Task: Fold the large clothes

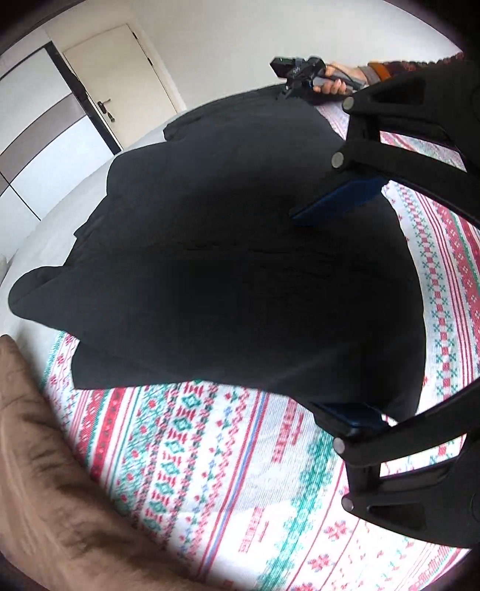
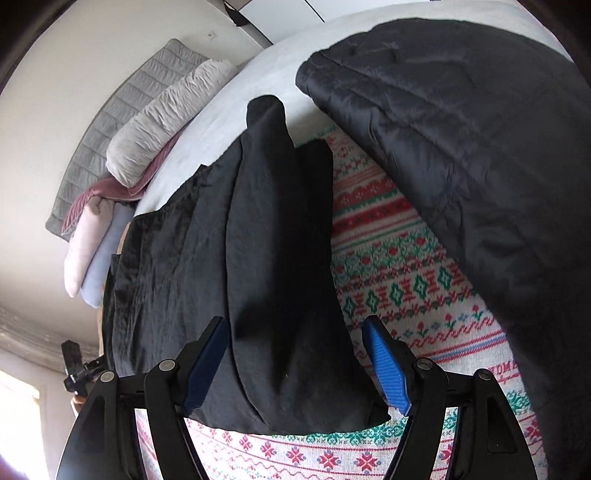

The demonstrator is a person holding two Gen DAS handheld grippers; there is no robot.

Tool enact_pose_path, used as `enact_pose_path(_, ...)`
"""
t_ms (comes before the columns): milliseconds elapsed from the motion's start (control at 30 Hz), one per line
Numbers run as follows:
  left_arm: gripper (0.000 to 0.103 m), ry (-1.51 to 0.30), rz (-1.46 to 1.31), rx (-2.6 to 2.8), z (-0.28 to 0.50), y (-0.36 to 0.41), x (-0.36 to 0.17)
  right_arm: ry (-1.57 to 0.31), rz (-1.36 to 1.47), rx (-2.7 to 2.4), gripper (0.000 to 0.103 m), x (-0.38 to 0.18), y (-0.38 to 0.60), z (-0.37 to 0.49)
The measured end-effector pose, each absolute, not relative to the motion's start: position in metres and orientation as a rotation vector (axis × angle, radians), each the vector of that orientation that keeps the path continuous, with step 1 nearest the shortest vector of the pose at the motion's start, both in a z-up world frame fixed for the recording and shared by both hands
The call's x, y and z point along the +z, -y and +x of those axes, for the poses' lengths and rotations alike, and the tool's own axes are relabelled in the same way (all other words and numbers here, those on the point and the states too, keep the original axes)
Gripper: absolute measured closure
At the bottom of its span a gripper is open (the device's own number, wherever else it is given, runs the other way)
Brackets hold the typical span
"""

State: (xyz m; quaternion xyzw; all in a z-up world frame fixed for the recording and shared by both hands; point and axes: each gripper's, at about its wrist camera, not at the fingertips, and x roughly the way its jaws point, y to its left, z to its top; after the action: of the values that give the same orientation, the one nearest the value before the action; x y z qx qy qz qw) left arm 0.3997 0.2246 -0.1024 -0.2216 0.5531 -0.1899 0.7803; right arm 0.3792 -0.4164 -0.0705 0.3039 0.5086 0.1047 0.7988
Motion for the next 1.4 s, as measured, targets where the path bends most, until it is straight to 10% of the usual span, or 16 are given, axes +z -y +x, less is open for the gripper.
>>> enact_pose_path(133,0.014,-1.143,-0.421,-0.366,0.398,-0.205,-0.113,-1.073,0.777,0.280,0.021,-0.098,0.407,0.389)
enact_pose_path(200,0.031,-1.113,-0.438,-0.321,0.394,-0.201,-0.111,-1.047,0.730,0.264,0.025,-0.096,0.397,0.394)
enact_pose_path(267,0.057,-1.088,-0.448,-0.278,0.386,-0.196,-0.103,-1.052,0.699,0.244,0.055,-0.093,0.389,0.395)
enact_pose_path(400,0.073,-1.008,-0.323,-0.158,0.364,-0.166,-0.051,-1.016,0.620,0.196,0.068,-0.052,0.374,0.382)
enact_pose_path(800,0.074,-0.976,-0.283,-0.297,0.209,-0.161,0.063,-0.940,0.405,0.277,0.071,0.100,0.358,0.238)
enact_pose_path(1100,0.068,-1.068,-0.238,-0.344,0.100,-0.179,0.016,-1.019,0.388,0.276,0.070,0.072,0.371,0.112)
enact_pose_path(1400,0.044,-1.192,-0.117,-0.225,0.085,-0.188,-0.030,-1.238,0.322,0.107,0.044,-0.016,0.400,0.092)
